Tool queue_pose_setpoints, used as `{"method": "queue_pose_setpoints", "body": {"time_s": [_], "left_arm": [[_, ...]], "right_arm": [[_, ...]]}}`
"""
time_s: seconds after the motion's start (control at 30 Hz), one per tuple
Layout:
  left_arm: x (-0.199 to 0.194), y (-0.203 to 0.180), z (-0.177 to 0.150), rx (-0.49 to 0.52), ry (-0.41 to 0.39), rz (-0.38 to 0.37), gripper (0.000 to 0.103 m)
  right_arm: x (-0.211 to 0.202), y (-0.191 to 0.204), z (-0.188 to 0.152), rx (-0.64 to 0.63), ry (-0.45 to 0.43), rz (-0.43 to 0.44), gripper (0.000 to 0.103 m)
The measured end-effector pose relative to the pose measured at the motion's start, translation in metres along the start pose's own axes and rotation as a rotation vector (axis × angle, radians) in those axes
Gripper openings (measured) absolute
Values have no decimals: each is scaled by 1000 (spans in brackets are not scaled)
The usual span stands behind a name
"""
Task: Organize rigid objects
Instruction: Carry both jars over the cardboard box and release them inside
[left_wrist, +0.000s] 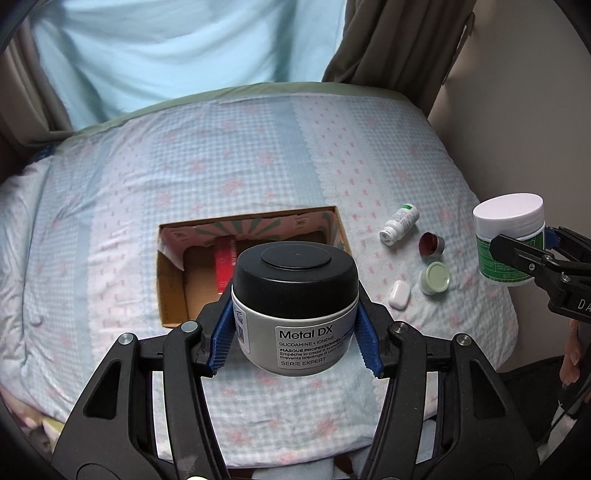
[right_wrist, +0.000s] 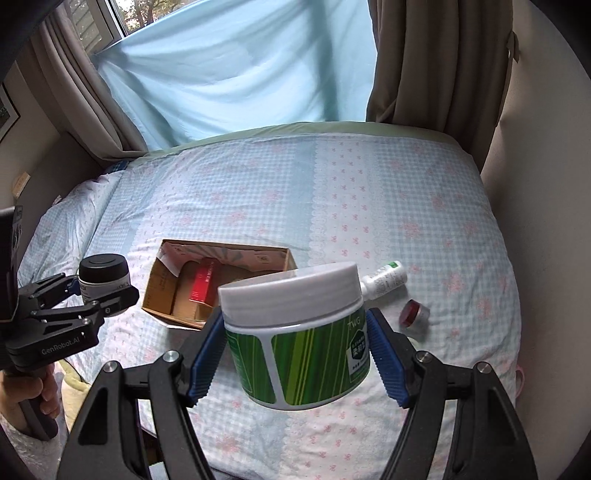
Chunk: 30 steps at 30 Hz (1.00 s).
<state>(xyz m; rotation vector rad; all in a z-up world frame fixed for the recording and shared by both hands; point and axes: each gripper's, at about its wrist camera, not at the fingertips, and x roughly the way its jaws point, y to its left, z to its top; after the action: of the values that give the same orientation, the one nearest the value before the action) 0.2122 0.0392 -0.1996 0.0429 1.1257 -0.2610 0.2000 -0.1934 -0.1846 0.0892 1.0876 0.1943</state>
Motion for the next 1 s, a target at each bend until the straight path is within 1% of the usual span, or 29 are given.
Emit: {"method": "queue_pose_setpoints", "body": {"time_s": [0.13, 0.27, 0.4, 0.53, 0.7, 0.87, 1.0], "left_arm": [[1, 48, -9, 3, 11, -2, 53], [13, 90, -18, 9, 40, -12, 53], [35, 123, -22, 20, 81, -28, 53], [59, 146, -23, 17, 120, -42, 53], [91, 160, -20, 6, 166, -58, 53], [127, 167, -17, -19, 218, -74, 53], [158, 172, -13, -41, 270, -82, 53]], "right_arm": [[16, 49, 1, 21, 13, 28, 70], [35, 93, 2, 46, 29, 45, 70], [61, 129, 4, 86, 55, 69, 70], [91, 154, 8, 114, 99, 81, 70], [126, 168, 19, 144, 152, 98, 70], [163, 167, 32, 150, 208, 94, 70], [197, 159, 44, 148, 249, 76, 70]]}}
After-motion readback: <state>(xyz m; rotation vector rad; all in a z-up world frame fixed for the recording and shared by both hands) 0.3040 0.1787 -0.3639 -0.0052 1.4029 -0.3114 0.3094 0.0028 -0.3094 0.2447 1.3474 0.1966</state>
